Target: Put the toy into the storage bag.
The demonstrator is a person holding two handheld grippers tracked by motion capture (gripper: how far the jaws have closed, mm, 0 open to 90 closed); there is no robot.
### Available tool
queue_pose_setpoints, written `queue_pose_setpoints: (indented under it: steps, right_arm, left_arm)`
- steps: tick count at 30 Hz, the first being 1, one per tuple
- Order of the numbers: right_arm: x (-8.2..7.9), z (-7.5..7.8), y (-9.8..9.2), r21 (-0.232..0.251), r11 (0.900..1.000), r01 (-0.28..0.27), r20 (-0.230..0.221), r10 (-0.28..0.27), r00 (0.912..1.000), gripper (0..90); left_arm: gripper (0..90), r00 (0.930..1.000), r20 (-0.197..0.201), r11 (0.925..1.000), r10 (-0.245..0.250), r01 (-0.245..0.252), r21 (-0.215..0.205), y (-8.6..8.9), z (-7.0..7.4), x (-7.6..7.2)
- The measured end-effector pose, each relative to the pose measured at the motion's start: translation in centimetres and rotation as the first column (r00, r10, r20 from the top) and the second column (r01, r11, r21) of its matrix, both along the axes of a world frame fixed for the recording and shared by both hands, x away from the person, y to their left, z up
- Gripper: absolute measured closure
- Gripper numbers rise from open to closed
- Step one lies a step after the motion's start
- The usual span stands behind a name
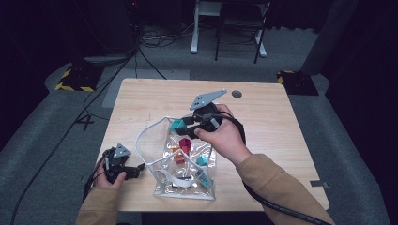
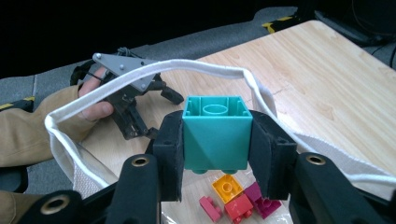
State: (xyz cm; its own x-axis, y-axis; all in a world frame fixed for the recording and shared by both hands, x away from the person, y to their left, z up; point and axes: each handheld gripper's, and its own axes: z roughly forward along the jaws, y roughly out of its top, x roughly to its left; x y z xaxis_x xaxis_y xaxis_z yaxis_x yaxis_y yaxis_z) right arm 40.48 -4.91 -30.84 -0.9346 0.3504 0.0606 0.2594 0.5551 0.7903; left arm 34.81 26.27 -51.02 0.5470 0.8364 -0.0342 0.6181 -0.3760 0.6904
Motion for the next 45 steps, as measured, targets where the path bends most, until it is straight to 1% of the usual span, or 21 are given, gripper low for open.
queue_pose_setpoints:
  steps: [3,4,6,8,10,12,13,17,21,27,30,36,38,45]
  right_arm:
    - [0.1,-0.2,0.0,-0.003,1.000,0.006,-0.014,-0.006,0.9999,57.9]
    - [0.1,-0.3,0.0,-0.001,1.000,0.009,-0.027,-0.009,0.9996,53.9]
    - [0.1,-0.4,0.0,0.014,1.000,0.021,-0.028,-0.021,0.9994,46.3]
    - [0.0,-0.3,-0.2,0.027,0.999,0.033,-0.023,-0.033,0.9992,40.6]
    - [-0.3,0.1,-0.6,0.040,0.998,0.041,-0.012,-0.040,0.9991,37.1]
    - [-0.7,0.5,-1.0,0.051,0.998,0.039,0.001,-0.039,0.9992,36.2]
    - [-0.9,0.8,-1.4,0.056,0.998,0.038,0.011,-0.038,0.9992,35.6]
    - [-2.1,1.9,-3.3,0.076,0.996,0.048,0.040,-0.051,0.9979,34.1]
    - [-3.0,2.3,-5.3,0.087,0.994,0.071,0.055,-0.076,0.9956,33.6]
    - [-4.4,2.2,-8.8,0.097,0.989,0.115,0.061,-0.121,0.9907,33.5]
    - [-4.8,2.2,-10.4,0.098,0.985,0.142,0.061,-0.149,0.9870,33.4]
    - [-5.4,1.5,-13.2,0.092,0.975,0.202,0.060,-0.208,0.9764,33.0]
    - [-5.6,1.3,-13.8,0.091,0.973,0.212,0.056,-0.218,0.9744,33.0]
    - [-6.6,0.7,-16.0,0.081,0.963,0.258,0.057,-0.263,0.9631,32.9]
  left_arm:
    - [13.3,1.0000,0.000,1.0000,-0.001,0.001,0.001,0.0,0.0,0.0]
    - [13.3,1.0000,0.000,1.0000,-0.001,0.001,0.001,0.0,0.0,0.0]
    - [13.3,1.0000,0.001,1.0000,-0.001,0.001,0.003,0.0,0.0,0.0]
    - [13.2,1.0000,0.001,1.0000,-0.001,0.001,0.003,0.0,0.0,0.0]
    - [13.2,1.0000,0.001,1.0000,-0.001,0.001,0.003,0.0,0.0,0.0]
    - [13.2,1.0000,-0.001,1.0000,-0.001,0.001,0.001,0.0,0.0,0.0]
    - [13.2,1.0000,0.000,1.0000,-0.004,0.004,0.008,0.0,0.0,0.0]
    - [13.2,1.0000,-0.002,1.0000,-0.004,0.004,0.005,0.0,0.0,0.0]
    - [13.2,1.0000,-0.001,1.0000,-0.004,0.004,0.005,0.0,0.0,0.0]
    - [13.2,1.0000,0.000,1.0000,-0.004,0.004,0.007,0.0,0.0,0.0]
    - [13.2,1.0000,0.000,1.0000,-0.004,0.004,0.007,0.0,0.0,0.0]
    - [13.3,1.0000,0.002,1.0000,-0.001,0.001,0.002,0.0,0.0,0.0]
    - [13.3,1.0000,0.002,1.0000,-0.001,0.001,0.002,0.0,0.0,0.0]
    - [13.3,1.0000,0.001,1.0000,-0.002,0.002,-0.001,0.1,0.0,0.1]
